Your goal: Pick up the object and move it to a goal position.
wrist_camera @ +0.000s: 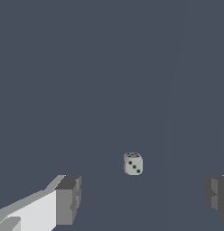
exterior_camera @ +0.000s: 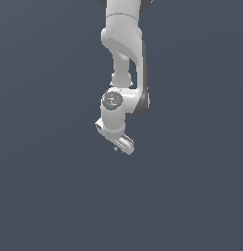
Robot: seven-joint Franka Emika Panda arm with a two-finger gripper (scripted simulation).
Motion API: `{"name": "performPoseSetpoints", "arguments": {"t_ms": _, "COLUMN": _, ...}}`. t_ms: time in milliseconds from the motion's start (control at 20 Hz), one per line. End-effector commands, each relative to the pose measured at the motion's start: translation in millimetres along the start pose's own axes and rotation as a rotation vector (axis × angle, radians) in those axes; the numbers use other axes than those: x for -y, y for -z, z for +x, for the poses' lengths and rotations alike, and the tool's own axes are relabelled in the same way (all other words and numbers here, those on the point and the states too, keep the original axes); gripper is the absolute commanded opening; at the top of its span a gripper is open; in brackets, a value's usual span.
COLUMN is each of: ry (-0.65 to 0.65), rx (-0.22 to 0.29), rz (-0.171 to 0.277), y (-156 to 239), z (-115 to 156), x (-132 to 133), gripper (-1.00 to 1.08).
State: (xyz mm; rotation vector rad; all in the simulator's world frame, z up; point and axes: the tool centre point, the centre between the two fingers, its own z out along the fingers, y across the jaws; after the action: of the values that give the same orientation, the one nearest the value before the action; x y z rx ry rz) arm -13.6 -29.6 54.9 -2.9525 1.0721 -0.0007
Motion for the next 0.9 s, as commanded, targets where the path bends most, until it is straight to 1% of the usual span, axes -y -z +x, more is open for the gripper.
{"name": "performPoseSetpoints", "arguments": {"t_ms": 0, "ry": -0.001, "rx": 0.001, "rz": -0.001, "y": -7.4, "z": -0.4, "x": -0.5, "gripper": 1.00}}
{"name": "performPoseSetpoints", "arguments": {"t_ms": 350, "ry": -0.004, "rx": 0.001, "rz": -0.001, "y": -39.5, "z": -1.1, "x": -1.0, "gripper": 1.00}}
{"name": "performPoseSetpoints", "arguments": {"t_ms": 600, "ry": -0.005, "rx": 0.000, "rz": -0.001, "y": -46.2, "z": -0.3, "x": -0.5, "gripper": 1.00}}
{"name": "performPoseSetpoints", "arguments": {"t_ms": 650, "ry": -0.005, "rx": 0.000, "rz": -0.001, "y": -46.2, "z": -0.3, "x": -0.5, "gripper": -1.00}}
{"name": "performPoseSetpoints", "arguments": {"t_ms": 850, "ry": -0.005, "rx": 0.000, "rz": -0.001, "y": -46.2, "z": -0.3, "x": -0.5, "gripper": -1.00}}
